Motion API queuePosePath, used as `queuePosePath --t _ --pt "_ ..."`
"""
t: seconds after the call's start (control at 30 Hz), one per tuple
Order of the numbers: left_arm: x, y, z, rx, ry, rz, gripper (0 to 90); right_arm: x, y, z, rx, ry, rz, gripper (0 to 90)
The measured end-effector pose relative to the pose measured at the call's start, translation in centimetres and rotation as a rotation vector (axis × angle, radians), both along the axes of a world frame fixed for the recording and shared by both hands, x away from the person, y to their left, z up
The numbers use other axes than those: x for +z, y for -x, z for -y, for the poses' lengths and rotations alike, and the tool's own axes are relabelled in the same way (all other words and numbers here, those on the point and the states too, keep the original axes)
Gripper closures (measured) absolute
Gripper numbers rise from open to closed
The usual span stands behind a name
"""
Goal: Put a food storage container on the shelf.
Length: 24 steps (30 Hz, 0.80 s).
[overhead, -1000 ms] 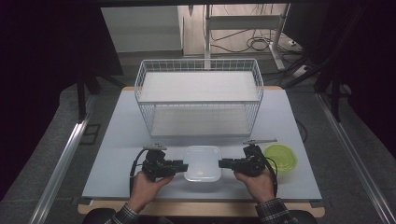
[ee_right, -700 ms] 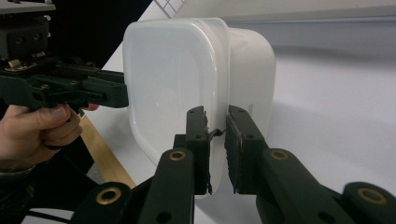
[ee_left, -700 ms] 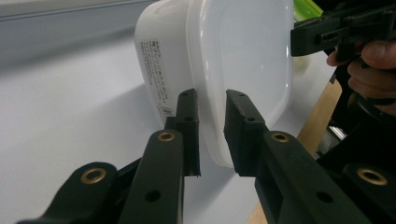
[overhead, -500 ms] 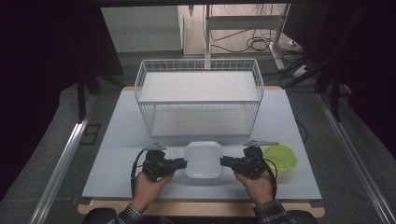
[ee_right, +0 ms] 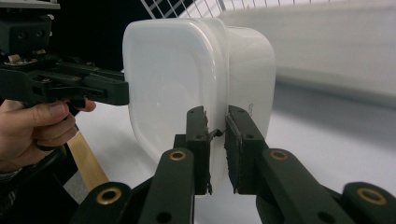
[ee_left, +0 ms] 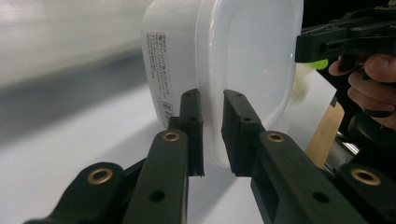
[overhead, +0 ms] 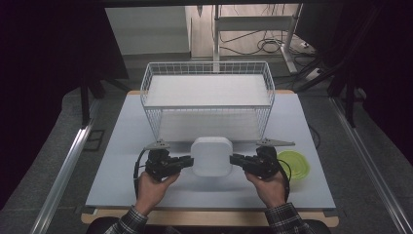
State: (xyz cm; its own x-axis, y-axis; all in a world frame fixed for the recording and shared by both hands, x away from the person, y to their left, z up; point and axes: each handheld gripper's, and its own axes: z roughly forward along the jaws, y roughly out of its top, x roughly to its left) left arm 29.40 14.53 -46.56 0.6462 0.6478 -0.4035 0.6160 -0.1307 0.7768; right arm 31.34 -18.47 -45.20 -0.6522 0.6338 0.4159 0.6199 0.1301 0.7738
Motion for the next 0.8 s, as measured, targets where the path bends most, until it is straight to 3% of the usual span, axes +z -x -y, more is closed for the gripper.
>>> queuePosePath --t 0.2,0.8 --pt "2.3 -0.6 -0.2 0.005 -0.003 0.058 79.1 2.0 -0.6 -0.2 0.006 -0.009 0.055 80.4" --pt "8.5 -2.8 -1.5 0.022 0.010 0.151 79.3 8.5 -3.3 -1.4 0.029 -0.014 0.156 80.4"
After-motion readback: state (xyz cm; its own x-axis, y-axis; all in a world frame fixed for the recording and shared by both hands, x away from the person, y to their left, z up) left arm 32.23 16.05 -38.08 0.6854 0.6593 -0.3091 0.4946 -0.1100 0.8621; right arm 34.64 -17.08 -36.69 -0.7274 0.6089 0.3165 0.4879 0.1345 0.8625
